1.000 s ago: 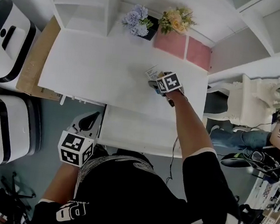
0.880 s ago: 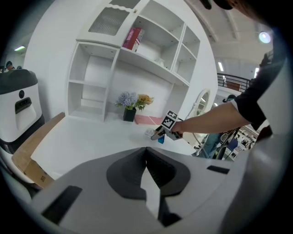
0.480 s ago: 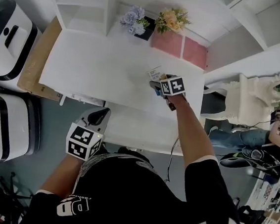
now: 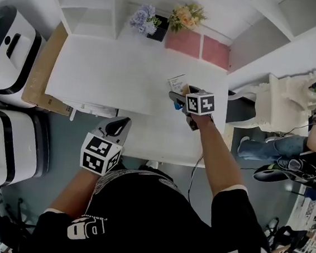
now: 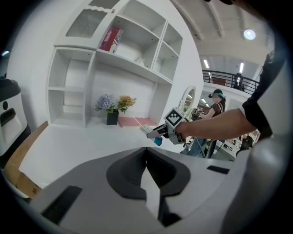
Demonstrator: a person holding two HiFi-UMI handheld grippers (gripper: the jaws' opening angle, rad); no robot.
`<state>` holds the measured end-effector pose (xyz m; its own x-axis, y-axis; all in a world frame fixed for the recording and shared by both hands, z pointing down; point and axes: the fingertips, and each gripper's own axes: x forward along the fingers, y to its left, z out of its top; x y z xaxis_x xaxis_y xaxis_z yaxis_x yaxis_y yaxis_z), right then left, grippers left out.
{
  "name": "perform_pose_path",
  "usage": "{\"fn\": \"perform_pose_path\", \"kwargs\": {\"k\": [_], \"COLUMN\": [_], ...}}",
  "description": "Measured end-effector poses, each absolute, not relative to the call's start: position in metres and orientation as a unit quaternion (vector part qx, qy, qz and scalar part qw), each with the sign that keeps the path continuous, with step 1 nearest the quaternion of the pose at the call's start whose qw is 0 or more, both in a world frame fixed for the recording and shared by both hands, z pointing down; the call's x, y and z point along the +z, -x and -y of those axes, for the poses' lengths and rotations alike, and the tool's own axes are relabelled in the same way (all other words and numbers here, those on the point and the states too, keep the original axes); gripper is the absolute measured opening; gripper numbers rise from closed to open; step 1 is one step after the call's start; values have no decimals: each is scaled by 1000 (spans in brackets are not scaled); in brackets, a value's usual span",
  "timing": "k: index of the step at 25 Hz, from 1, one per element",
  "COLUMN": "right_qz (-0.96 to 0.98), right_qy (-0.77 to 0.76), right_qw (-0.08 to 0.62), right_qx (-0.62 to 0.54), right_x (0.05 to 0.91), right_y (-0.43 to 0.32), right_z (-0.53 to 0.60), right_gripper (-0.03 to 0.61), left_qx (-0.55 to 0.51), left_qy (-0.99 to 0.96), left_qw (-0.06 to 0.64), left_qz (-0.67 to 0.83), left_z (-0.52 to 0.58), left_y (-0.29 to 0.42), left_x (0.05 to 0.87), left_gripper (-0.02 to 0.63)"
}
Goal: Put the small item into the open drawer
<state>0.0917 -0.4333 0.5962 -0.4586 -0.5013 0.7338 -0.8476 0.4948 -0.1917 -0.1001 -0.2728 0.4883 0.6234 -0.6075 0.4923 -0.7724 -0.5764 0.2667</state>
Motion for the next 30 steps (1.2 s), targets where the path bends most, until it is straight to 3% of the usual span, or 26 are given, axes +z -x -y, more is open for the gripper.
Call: {"fn": "perform_pose_path", "kwargs": {"k": [15,21,30], "right_qz": [833,823,803], "right_qy": [-453,-463,-452], "right_qw": [189,188,243], "right_qx": [256,272,304], "right_x": [510,527,592], "right_y": [-104,-119,-130], "right_z": [364,325,268], "right_gripper": [420,420,420], "left_qx": [198,207,267], "left_qy": [-885,-886,-880], "left_qw": [209,201,213], "left_qz": [365,363,329], "left_z": [265,276,270], "left_y": [59,54,27], "left_x": [486,497,542], "left_gripper": [14,14,14]}}
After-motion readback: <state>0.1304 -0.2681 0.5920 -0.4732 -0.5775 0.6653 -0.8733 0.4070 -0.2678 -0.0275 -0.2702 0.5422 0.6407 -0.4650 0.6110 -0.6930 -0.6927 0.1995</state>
